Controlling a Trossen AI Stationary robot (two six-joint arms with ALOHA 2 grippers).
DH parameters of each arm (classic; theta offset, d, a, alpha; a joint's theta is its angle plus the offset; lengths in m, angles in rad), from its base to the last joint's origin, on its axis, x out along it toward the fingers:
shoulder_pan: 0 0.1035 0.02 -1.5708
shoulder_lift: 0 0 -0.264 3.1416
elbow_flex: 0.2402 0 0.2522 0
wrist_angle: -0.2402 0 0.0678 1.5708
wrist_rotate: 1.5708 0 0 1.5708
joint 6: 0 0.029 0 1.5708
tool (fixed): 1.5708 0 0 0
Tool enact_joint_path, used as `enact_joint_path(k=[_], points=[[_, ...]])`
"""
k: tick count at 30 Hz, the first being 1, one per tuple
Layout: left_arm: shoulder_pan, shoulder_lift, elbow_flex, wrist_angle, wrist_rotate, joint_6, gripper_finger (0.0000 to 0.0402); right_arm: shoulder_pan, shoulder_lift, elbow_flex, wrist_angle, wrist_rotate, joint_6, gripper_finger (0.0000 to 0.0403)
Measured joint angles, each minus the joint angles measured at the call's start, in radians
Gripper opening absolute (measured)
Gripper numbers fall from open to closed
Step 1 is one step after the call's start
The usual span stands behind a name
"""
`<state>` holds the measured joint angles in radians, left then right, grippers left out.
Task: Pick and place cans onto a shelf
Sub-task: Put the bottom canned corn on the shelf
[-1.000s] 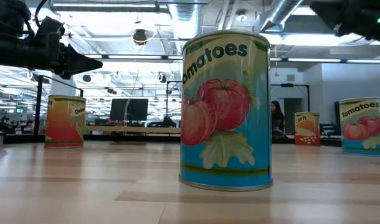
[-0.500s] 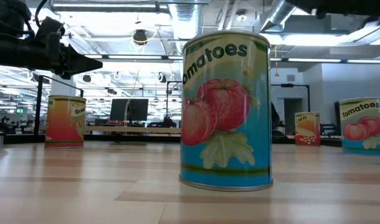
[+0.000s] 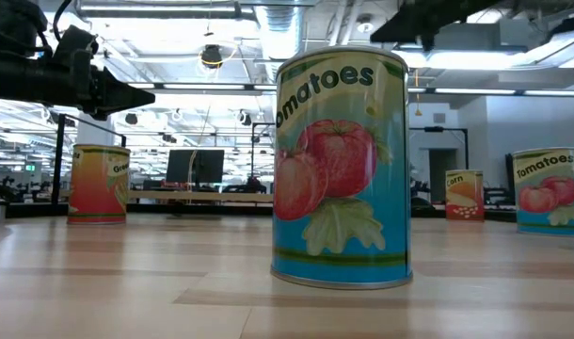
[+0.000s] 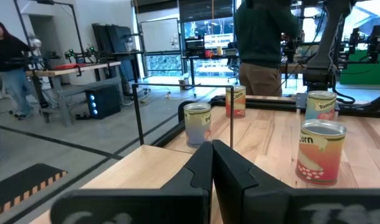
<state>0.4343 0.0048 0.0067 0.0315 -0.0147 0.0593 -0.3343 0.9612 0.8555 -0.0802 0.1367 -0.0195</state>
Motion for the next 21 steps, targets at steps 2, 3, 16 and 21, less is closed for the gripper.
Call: enact_joint_path(k=[2, 3, 16, 21], points=[[0.000, 0.000, 0.000, 0.000, 0.000, 0.000, 0.0000, 0.018, 0.047, 0.038, -0.104, -0.001, 0.064, 0.0003], [0.000, 0.000, 0.000, 0.000, 0.000, 0.000, 0.0000, 0.026, 0.069, 0.058, -0.162, 0.000, 0.095, 0.0003], [0.000, 0.000, 0.000, 0.000, 0.000, 0.000, 0.0000, 0.092, 0.329, 0.262, -0.537, -0.021, 0.283, 0.0002], [0.000, 0.000, 0.000, 0.000, 0.000, 0.000, 0.0000, 0.068, 0.382, 0.272, -0.543, -0.075, 0.251, 0.0003]])
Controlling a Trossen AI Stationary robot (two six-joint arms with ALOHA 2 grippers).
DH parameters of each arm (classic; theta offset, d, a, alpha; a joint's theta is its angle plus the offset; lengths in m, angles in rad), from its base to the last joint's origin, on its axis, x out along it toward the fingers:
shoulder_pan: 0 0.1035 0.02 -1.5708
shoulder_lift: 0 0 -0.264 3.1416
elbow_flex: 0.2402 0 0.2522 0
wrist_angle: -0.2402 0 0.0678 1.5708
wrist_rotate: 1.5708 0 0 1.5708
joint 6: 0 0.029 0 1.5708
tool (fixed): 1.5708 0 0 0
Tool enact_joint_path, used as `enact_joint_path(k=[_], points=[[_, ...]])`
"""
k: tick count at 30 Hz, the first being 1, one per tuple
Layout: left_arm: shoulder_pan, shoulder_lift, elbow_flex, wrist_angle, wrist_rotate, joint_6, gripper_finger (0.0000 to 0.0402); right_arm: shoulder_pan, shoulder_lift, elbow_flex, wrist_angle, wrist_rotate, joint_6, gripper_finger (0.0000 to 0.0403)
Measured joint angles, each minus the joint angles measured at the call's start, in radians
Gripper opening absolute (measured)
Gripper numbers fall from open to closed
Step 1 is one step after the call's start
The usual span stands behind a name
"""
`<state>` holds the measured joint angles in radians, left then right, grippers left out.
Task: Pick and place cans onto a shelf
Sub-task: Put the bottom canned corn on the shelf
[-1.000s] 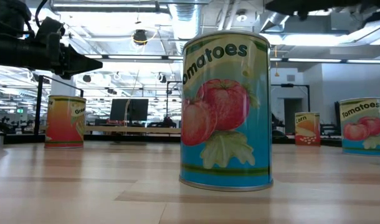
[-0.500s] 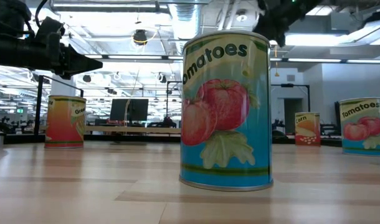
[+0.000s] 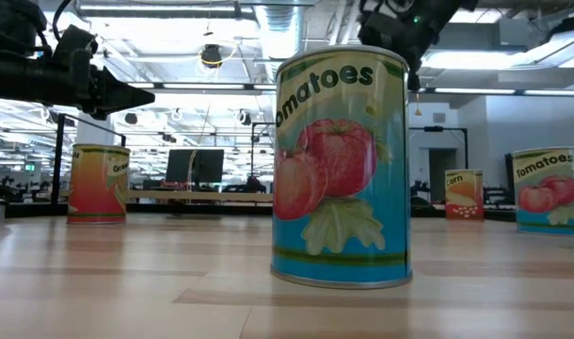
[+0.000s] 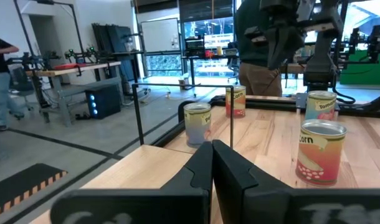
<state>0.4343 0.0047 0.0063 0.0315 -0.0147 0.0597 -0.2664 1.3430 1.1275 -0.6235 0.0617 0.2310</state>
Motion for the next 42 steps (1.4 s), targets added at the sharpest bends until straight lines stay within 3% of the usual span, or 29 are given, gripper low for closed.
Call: enact_joint_path(k=[5, 14, 20, 23, 34, 38, 42], points=[[0.000, 0.000, 0.000, 0.000, 0.000, 0.000, 0.0000, 0.025, 0.047, 0.000, 0.032, -0.056, -0.109, 0.0003], [0.000, 0.000, 0.000, 0.000, 0.000, 0.000, 0.0000, 0.224, 0.095, -0.001, 0.083, -0.060, -0.183, 0.0011], [0.000, 0.001, 0.000, 0.000, 0.000, 0.000, 0.0000, 0.371, 0.158, -0.001, 0.135, -0.027, -0.195, 0.0056], [0.000, 0.002, 0.000, 0.000, 0.000, 0.000, 0.0000, 0.411, 0.203, -0.001, 0.132, 0.048, -0.206, 0.0083], [0.000, 0.001, 0.000, 0.000, 0.000, 0.000, 0.0000, 0.421, 0.311, -0.001, 0.105, 0.269, -0.295, 0.0161], [0.000, 0.001, 0.000, 0.000, 0.000, 0.000, 0.0000, 0.407, 0.331, -0.002, 0.104, 0.300, -0.321, 0.0155], [0.000, 0.001, 0.000, 0.000, 0.000, 0.000, 0.0000, 0.385, 0.330, -0.001, 0.102, 0.266, -0.322, 0.0119]])
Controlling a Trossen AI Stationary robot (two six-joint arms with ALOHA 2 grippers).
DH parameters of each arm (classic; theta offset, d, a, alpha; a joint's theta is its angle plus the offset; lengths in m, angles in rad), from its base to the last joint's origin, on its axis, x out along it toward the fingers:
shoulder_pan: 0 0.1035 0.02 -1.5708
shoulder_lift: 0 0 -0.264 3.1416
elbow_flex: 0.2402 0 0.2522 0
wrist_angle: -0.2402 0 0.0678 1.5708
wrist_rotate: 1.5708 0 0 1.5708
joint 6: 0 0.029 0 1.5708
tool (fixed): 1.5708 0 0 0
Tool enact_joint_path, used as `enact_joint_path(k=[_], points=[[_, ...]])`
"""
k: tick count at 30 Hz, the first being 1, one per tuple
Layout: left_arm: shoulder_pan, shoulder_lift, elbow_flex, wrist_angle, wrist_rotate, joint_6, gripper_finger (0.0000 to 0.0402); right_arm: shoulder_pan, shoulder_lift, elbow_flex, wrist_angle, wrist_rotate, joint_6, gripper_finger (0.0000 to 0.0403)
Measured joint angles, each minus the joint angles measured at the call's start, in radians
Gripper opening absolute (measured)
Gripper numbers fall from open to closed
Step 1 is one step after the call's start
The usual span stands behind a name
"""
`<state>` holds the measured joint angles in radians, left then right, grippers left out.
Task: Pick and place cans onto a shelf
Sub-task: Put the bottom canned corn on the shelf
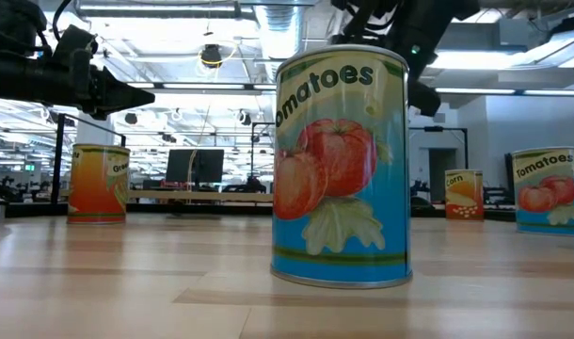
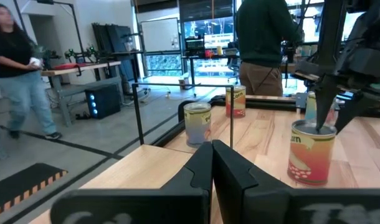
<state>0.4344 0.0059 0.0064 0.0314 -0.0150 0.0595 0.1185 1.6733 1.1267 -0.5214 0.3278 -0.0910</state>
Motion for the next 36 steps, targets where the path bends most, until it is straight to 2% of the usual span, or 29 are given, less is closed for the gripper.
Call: enact_joint_path(k=[9, 11, 14, 21, 26, 33, 36], points=[[0.000, 0.000, 0.000, 0.000, 0.000, 0.000, 0.0000, -0.023, -0.002, 0.002, 0.006, -0.013, -0.043, 0.0018], [0.000, 0.000, 0.000, 0.000, 0.000, 0.000, 0.0000, -0.022, -0.001, 0.018, -0.015, -0.039, -0.056, 0.0007], [0.000, 0.000, 0.000, 0.000, 0.000, 0.000, 0.0000, -0.021, 0.003, 0.080, -0.081, -0.094, -0.049, 0.0011], [0.000, 0.000, 0.000, 0.000, 0.000, 0.000, 0.0000, -0.021, 0.002, 0.282, -0.103, -0.155, -0.070, 0.0005], [0.000, 0.000, 0.000, 0.000, 0.000, 0.000, 0.0000, -0.041, 0.001, 0.431, -0.087, -0.158, -0.034, 0.0005], [0.000, 0.000, 0.000, 0.000, 0.000, 0.000, 0.0000, -0.162, 0.001, 0.553, -0.029, -0.142, -0.107, 0.0004], [0.000, 0.000, 0.000, 0.000, 0.000, 0.000, 0.0000, -0.227, 0.043, 0.609, -0.004, -0.150, -0.164, 0.0004]])
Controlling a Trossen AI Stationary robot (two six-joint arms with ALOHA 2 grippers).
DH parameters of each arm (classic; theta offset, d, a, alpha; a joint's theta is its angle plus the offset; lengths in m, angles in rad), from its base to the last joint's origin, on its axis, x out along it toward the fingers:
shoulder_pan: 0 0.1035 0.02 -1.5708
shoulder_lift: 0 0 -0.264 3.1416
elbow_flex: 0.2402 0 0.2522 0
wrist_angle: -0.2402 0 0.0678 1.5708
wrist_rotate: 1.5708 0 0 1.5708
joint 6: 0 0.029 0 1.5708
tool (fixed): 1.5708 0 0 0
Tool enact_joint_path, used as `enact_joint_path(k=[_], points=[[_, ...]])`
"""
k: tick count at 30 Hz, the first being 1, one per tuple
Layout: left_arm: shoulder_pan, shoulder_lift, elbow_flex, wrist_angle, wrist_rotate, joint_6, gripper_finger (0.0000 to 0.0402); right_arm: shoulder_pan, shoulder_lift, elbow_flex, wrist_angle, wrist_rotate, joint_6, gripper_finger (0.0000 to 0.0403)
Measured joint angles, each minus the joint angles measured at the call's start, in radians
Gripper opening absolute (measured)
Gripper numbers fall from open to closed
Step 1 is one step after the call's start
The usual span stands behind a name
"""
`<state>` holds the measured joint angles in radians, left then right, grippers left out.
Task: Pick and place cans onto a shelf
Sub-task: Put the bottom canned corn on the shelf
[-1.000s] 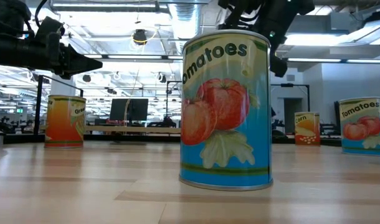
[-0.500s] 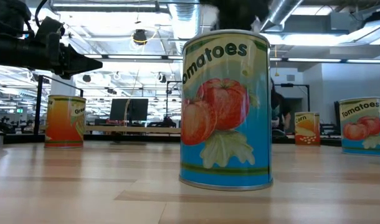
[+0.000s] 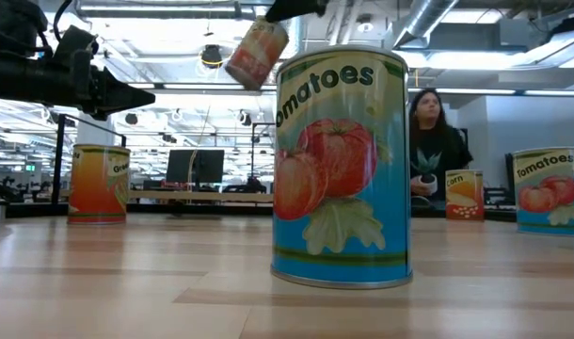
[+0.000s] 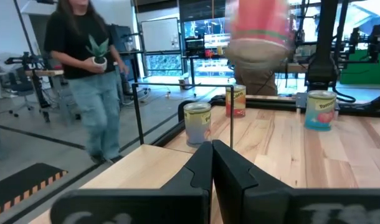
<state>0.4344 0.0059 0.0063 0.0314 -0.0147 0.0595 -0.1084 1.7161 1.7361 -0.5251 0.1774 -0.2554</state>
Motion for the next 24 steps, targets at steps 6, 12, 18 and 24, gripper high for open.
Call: enact_joint_path(k=[6, 12, 18, 24], points=[[0.000, 0.002, 0.000, 0.001, 0.001, 0.000, 0.0000, -0.105, 0.177, 0.220, -0.116, -0.079, -0.119, 0.0004], [0.000, 0.007, 0.000, -0.002, 0.001, 0.000, 0.0000, -0.192, 0.395, 0.512, -0.243, -0.109, -0.214, 0.0004], [0.000, 0.013, 0.000, 0.000, 0.002, 0.000, 0.0000, -0.290, 0.504, 0.595, -0.267, -0.208, -0.271, 0.0004], [0.000, 0.013, 0.000, 0.000, 0.002, 0.000, 0.0000, -0.330, 0.576, 0.595, -0.292, -0.235, -0.292, 0.0004]])
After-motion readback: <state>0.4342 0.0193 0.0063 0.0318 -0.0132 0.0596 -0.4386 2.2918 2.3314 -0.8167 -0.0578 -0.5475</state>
